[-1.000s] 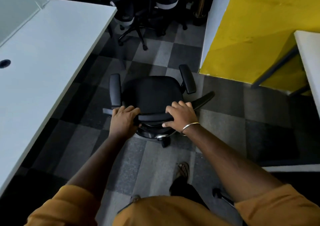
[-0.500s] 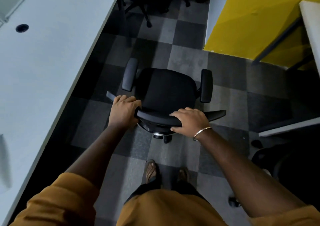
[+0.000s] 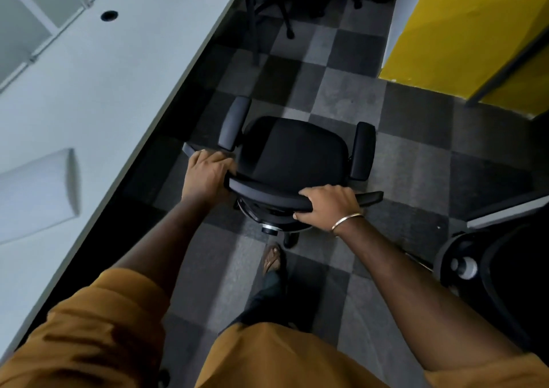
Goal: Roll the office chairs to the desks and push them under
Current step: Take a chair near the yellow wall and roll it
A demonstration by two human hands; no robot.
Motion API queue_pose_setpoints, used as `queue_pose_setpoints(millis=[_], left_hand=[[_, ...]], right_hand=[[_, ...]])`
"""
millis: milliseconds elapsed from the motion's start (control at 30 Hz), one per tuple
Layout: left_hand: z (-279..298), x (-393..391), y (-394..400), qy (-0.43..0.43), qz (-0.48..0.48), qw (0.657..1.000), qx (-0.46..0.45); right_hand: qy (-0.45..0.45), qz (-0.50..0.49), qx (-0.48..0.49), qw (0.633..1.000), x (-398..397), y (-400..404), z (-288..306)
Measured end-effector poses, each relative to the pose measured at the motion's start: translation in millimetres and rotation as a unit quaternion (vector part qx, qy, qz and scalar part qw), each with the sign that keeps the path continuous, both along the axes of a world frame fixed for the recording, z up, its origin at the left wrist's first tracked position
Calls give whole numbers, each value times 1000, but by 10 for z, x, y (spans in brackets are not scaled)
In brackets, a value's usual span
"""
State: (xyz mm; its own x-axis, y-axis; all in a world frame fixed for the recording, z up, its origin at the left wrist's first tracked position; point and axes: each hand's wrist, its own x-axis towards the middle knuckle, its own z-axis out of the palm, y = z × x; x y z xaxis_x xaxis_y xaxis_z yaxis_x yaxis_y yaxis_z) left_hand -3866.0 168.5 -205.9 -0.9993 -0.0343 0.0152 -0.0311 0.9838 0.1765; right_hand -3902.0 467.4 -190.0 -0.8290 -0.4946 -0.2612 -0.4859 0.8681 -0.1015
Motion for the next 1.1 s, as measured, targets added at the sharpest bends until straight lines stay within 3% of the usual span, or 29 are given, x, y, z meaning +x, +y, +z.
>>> queue_pose_setpoints(millis=[233,633,867,1100], left_hand=[[64,891,74,-65,39,997,-18],[8,2619,-12,-17,58,998,-11],[16,3649,-43,14,76,997,-12],[-23,4497,-58,19,106,994,-19]], right_hand=[[-1,22,0,1000,805,4,15],[7,72,7,997,2249,-95,-66],[28,94,-32,995,3172,-194,-169],[94,114,-132,980,3882,-175,-294]])
